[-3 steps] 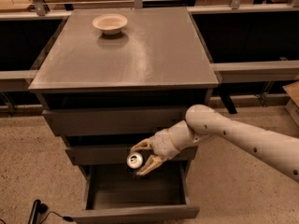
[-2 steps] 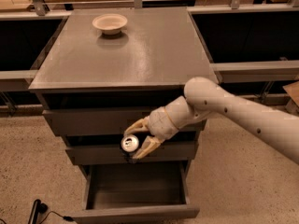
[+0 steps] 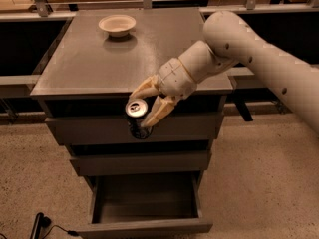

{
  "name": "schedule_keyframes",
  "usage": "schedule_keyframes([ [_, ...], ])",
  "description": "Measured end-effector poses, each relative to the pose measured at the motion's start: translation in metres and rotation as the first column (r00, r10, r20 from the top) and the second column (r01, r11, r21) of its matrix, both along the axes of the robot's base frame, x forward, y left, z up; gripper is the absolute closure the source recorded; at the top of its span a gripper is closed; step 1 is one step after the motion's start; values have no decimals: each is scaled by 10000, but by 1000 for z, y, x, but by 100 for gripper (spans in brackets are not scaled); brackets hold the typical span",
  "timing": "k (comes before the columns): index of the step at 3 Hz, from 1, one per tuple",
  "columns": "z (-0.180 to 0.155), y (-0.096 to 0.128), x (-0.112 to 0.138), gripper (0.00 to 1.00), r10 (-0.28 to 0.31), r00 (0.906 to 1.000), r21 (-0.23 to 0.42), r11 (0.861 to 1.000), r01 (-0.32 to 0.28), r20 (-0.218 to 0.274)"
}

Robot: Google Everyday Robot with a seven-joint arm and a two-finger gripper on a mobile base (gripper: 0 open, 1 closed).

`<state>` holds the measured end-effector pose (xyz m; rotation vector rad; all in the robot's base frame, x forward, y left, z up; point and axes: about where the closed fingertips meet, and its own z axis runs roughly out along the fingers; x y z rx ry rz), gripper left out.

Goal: Pick pepsi can from bottom drawer and place on counter

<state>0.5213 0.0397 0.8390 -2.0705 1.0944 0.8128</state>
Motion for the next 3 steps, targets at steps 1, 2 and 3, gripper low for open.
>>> schedule_keyframes([
  [1,42,-19,14,100,-715,9973,-121,9974,713,-150],
  [2,80,-50,41,100,-2521,9667,283,9669,2534,-432],
  [3,80,-67,78,100,-3902,9153,790,9139,3982,-999],
])
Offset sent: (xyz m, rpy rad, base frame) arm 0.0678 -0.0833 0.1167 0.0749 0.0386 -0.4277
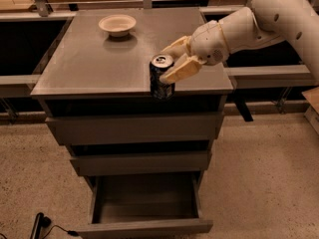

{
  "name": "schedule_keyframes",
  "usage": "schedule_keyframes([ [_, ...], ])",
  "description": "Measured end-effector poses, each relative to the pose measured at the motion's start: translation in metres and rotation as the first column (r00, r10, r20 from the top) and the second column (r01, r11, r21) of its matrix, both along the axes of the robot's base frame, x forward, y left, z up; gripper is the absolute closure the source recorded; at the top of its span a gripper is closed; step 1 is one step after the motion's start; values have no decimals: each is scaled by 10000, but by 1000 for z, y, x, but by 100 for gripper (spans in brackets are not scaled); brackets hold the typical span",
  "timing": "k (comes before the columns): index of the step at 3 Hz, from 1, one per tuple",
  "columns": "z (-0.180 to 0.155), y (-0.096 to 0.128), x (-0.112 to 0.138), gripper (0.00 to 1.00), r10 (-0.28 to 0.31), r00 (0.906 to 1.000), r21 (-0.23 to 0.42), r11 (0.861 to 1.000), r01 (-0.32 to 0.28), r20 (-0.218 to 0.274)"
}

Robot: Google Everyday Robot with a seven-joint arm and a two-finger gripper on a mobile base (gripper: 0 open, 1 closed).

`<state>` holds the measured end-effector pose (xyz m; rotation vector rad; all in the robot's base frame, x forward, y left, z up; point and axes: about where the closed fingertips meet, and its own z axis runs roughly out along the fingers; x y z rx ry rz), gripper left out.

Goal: Pick pepsi can from bottom drawer and place on counter

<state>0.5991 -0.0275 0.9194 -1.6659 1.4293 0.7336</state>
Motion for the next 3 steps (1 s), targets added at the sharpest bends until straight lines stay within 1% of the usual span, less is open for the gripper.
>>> schedule_keyframes([
  [1,0,0,0,100,0,10000,0,10000,0,0],
  [2,10,10,12,100,197,9994,57,9998,-199,267],
  [3,35,23,42,100,88,9961,38,10000,-92,873],
])
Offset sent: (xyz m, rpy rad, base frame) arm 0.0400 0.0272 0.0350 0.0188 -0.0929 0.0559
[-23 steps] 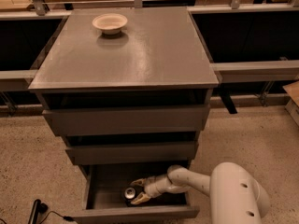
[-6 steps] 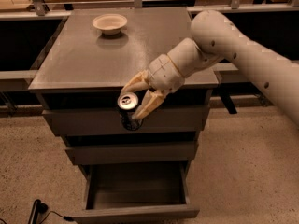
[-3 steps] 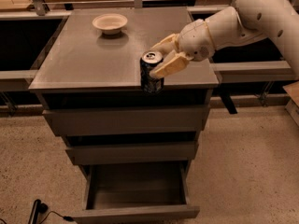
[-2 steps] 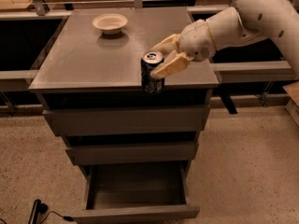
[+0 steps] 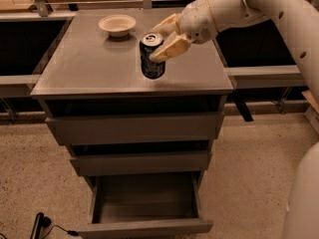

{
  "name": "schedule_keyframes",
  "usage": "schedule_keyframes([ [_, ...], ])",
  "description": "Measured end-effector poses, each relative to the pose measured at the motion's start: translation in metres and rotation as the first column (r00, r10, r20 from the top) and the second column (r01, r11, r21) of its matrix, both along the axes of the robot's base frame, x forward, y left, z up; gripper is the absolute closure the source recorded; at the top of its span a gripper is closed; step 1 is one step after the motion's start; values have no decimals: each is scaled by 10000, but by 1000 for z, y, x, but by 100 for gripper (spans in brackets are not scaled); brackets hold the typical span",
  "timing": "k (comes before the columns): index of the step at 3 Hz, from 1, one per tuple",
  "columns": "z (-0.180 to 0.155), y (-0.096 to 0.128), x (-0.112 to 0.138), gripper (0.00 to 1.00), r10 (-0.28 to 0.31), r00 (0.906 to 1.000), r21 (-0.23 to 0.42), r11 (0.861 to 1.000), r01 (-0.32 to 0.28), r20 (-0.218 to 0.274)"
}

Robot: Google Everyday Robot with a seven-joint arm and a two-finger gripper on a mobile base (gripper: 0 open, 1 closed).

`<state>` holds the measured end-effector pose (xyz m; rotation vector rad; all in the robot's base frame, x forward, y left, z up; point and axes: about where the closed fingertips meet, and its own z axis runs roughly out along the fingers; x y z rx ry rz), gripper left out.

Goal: Pick pepsi can from bottom drawer and place on counter

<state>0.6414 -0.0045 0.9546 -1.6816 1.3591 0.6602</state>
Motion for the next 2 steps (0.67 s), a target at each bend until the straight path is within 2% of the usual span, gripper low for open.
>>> schedule_keyframes([
  [1,5,-1,38,100,-1079,9942,-147,9941,1079,4],
  [2,10,-23,62,100,-2829,9589,5,9591,2830,-230],
])
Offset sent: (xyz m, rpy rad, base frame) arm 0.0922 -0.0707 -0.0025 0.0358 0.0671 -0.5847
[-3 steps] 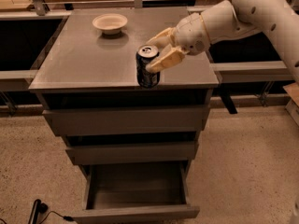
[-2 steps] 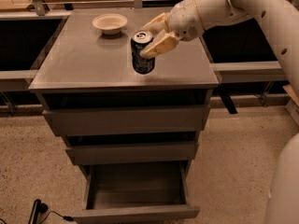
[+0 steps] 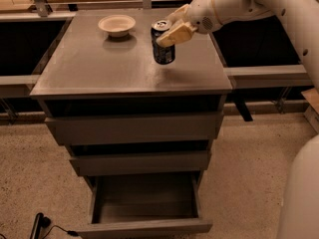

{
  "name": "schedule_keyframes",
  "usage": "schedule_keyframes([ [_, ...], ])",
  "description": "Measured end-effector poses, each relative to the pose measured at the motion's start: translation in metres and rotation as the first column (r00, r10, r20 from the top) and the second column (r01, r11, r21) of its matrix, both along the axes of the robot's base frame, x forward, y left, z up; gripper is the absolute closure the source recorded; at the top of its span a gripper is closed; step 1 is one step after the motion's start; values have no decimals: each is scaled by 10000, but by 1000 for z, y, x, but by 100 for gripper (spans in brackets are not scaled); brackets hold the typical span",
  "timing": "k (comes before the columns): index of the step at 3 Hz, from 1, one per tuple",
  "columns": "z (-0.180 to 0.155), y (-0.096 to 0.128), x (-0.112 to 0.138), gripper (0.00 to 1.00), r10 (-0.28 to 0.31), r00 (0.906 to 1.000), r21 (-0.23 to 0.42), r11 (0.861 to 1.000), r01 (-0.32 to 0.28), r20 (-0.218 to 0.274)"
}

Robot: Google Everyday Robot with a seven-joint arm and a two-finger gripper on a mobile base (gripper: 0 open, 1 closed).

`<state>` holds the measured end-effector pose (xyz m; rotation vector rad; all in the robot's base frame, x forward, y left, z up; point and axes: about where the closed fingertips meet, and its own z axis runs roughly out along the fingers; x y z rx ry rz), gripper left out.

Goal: Pick pepsi can from bottom drawer and place on counter

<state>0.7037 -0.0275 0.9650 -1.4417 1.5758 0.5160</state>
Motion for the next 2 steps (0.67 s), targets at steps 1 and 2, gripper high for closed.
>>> schedule_keyframes([
  [1,-16,-30,11,86,-1702,9831,300,9845,1726,-680],
  [2,-37,-50,18,62,-2529,9543,406,9642,2622,-1593],
])
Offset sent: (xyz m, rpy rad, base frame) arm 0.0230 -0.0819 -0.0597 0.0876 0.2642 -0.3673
